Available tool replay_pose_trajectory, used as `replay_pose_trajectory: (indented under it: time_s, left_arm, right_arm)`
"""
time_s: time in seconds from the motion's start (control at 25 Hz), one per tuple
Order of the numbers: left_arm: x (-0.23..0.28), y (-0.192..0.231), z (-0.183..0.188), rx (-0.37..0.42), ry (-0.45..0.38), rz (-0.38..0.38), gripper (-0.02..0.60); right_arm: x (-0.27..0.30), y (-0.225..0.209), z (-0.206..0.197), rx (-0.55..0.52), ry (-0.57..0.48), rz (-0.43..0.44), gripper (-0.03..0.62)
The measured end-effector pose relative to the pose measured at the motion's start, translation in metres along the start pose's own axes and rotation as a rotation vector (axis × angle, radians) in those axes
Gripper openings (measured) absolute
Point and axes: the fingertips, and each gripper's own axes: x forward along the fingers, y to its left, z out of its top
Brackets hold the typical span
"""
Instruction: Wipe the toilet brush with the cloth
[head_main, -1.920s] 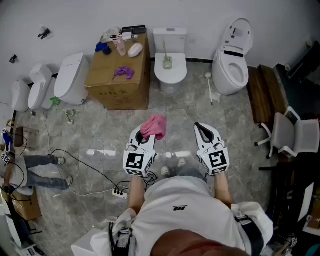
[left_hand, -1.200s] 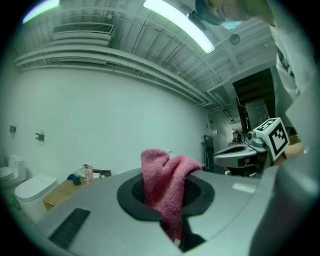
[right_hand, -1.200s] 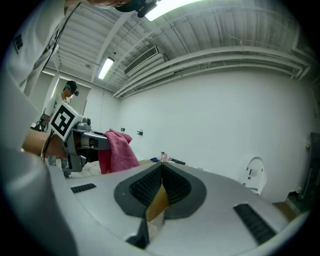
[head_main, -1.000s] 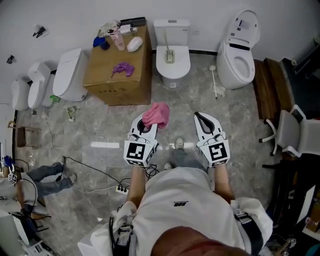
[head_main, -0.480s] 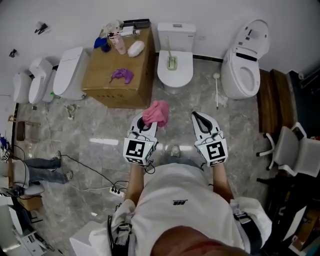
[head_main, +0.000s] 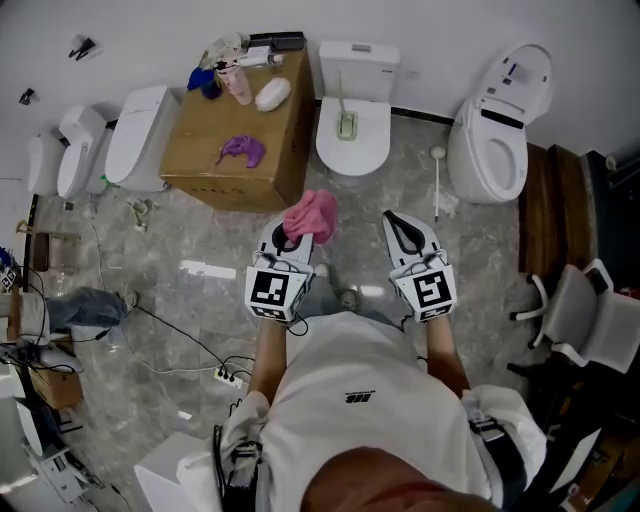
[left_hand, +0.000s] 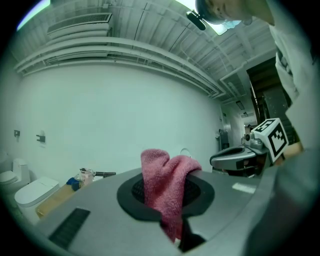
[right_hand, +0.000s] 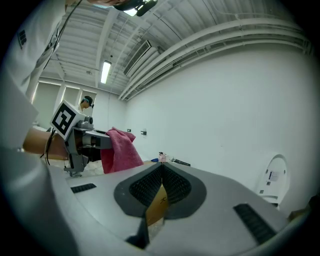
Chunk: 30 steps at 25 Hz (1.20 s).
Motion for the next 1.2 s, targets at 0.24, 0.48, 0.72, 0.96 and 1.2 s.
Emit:
replay_pose_trajectory:
  time_s: [0.24,0.48,0.72,0.96,1.2]
  left_arm:
    - [0.029,0.014,-0.001,0.006,-0.001,-0.002,0.052]
    - [0.065,0.044,-0.013,-0.007,0.008,-0.021,0.052]
    - [0.122,0.083,-0.013,-0.025,0.024,-0.055,0.052]
    - [0.171,0.133,-0.018,-0.045,0.044,-0.092,0.052]
    - [0.215,0.177,-0.022,-0.071,0.035,-0.127,0.052]
  right_arm:
    - [0.027,-0.019,-0.002,0.001,-0.001,-0.002,-0.003]
    - [0.064,-0.04,-0.012,0.016,0.021,-0.03,-0.003]
    - [0.121,-0.072,-0.012,0.041,0.046,-0.064,-0.003]
    - [0.18,-0.095,-0.011,0.043,0.081,-0.08,-0.003]
    - [0.228,-0.118,-0.02,0.044,0.123,-0.122,-0.003]
